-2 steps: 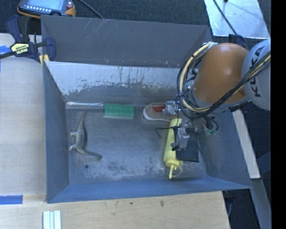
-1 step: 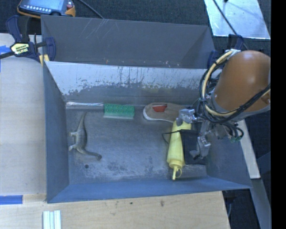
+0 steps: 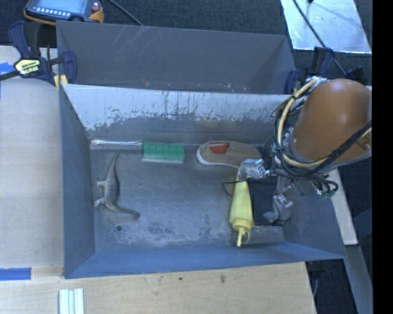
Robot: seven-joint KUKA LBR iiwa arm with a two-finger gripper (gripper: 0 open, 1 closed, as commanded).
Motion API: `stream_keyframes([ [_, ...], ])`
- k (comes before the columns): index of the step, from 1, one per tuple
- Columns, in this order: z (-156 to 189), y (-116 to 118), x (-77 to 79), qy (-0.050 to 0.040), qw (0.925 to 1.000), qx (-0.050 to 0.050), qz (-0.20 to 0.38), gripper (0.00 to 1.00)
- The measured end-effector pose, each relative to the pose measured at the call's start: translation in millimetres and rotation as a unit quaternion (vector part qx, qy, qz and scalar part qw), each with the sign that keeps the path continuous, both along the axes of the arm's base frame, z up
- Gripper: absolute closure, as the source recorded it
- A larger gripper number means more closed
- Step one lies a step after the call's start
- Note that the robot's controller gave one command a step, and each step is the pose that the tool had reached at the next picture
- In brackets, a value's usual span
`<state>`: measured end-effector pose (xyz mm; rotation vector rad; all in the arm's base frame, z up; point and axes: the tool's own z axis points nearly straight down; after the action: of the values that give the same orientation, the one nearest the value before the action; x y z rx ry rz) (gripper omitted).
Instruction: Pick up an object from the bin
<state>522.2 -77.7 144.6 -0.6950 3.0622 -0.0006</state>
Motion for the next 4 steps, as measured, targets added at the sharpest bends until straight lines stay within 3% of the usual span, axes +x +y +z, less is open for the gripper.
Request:
stream_keyframes([
  [1,-41,-17,9.6,-0.0002,0.9957,0.0,0.093,0.0],
  [2,-72,-23,28.3,-0.0015,0.9778,0.0,0.209,1.0],
  [4,-67,-23,26.9,-0.0005,0.9778,0.001,0.21,1.0],
])
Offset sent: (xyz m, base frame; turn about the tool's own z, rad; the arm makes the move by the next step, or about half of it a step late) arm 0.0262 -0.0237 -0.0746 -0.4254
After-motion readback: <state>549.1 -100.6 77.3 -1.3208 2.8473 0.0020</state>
